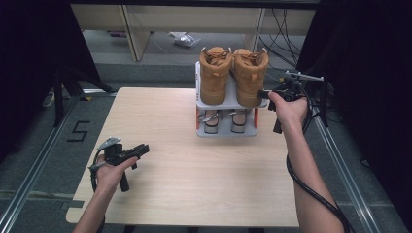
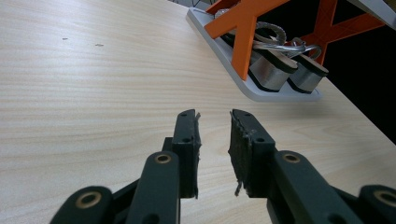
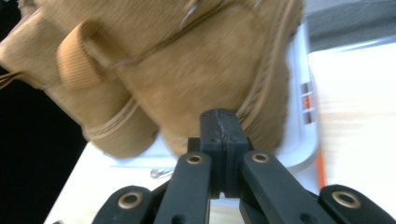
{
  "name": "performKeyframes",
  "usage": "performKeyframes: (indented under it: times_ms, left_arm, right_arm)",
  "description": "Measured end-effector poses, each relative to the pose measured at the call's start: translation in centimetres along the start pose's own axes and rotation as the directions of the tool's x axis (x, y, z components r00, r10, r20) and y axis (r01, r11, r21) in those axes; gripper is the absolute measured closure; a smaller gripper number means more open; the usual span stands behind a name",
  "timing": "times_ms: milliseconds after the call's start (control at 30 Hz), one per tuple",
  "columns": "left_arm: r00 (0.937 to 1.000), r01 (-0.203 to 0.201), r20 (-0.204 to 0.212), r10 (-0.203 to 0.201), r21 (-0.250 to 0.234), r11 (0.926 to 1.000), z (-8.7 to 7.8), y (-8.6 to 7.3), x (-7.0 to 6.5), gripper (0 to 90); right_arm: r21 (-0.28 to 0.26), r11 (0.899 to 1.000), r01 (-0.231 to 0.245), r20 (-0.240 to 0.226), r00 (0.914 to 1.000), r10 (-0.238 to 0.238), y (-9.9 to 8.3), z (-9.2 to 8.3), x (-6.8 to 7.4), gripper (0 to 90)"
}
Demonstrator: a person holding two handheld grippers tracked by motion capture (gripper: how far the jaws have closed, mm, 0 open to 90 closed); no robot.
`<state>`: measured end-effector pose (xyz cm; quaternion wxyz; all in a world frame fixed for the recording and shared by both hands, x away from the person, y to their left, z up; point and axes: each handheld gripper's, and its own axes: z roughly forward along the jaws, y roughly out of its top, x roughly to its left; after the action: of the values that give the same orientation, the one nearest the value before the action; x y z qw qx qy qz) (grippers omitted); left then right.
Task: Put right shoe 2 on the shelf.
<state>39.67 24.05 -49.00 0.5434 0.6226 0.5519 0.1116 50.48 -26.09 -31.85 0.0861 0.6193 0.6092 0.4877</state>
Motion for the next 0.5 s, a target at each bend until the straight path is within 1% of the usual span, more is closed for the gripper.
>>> performKeyframes:
  times_ms: [33, 67, 100, 133, 233, 267, 300, 333, 367, 400, 433, 467, 500]
  left_arm:
    - [1.0, 0.0, 0.0, 0.0, 0.0, 1.0, 0.0, 0.0, 0.0, 71.4]
    - [1.0, 0.0, 0.0, 0.0, 0.001, 1.0, 0.0, 0.0, 0.0, 71.4]
    - [1.0, 0.001, -0.002, -0.001, 0.0, 1.0, 0.0, 0.0, 0.0, 71.4]
    - [1.0, 0.003, -0.001, -0.003, 0.0, 1.0, 0.1, 0.0, 0.1, 71.4]
    - [1.0, 0.006, -0.001, -0.006, 0.0, 1.0, 0.1, -0.1, 0.1, 71.4]
    - [1.0, 0.004, -0.002, -0.004, -0.001, 1.0, 0.1, -0.1, 0.1, 71.4]
    - [1.0, 0.004, -0.002, -0.004, -0.001, 1.0, 0.1, -0.1, 0.1, 71.3]
    - [1.0, 0.001, -0.005, -0.001, -0.001, 1.0, 0.0, -0.1, 0.1, 71.3]
    - [1.0, -0.004, -0.007, 0.004, -0.001, 1.0, 0.0, 0.0, 0.1, 71.1]
    - [0.9999, -0.008, -0.014, 0.007, -0.002, 1.0, -0.1, 0.0, 0.1, 70.5]
    - [0.9999, -0.008, -0.014, 0.007, -0.002, 1.0, -0.1, 0.0, 0.1, 70.2]
    - [0.9997, -0.014, -0.022, 0.013, -0.007, 0.9999, -0.1, 0.0, 0.2, 69.9]
    - [0.9997, -0.014, -0.022, 0.013, -0.007, 0.9999, -0.1, 0.0, 0.2, 69.5]
  right_arm:
    - [0.0, 1.0, 0.0, 0.0, 1.0, 0.0, 0.0, 0.0, 0.0, 90.0]
    - [0.008, 1.0, -0.025, -0.009, 0.9996, 0.025, 0.0, 0.0, 0.0, 90.0]
    - [0.002, 1.0, 0.002, -0.015, 0.9999, -0.002, -0.1, 0.0, -0.2, 90.0]
    - [0.006, 1.0, -0.014, -0.018, 0.9997, 0.014, -0.2, 0.0, -0.2, 90.0]
    - [0.008, 1.0, -0.014, -0.015, 0.9998, 0.014, -0.4, 0.0, -0.2, 90.0]
    - [0.003, 1.0, 0.017, -0.014, 0.9998, -0.017, -0.5, -0.1, -0.4, 90.0]
    - [0.003, 1.0, 0.017, -0.014, 0.9998, -0.017, -0.5, -0.1, -0.4, 90.0]
    - [0.002, 1.0, 0.012, -0.004, 0.9999, -0.012, -0.7, -0.2, -0.3, 90.0]
    - [0.005, 1.0, 0.004, -0.005, 1.0, -0.004, -0.9, -0.4, -0.2, 88.4]
    - [-0.007, 0.999, 0.043, 0.015, 0.999, -0.042, -1.4, -0.7, -0.4, 85.5]
    - [-0.009, 0.998, 0.057, 0.017, 0.9982, -0.057, -1.6, -0.8, -0.5, 84.5]
    - [-0.013, 0.999, 0.053, 0.027, 0.9983, -0.052, -1.9, -1.0, -0.6, 82.7]
    - [-0.013, 0.999, 0.053, 0.027, 0.9983, -0.052, -1.9, -1.0, -0.6, 82.7]
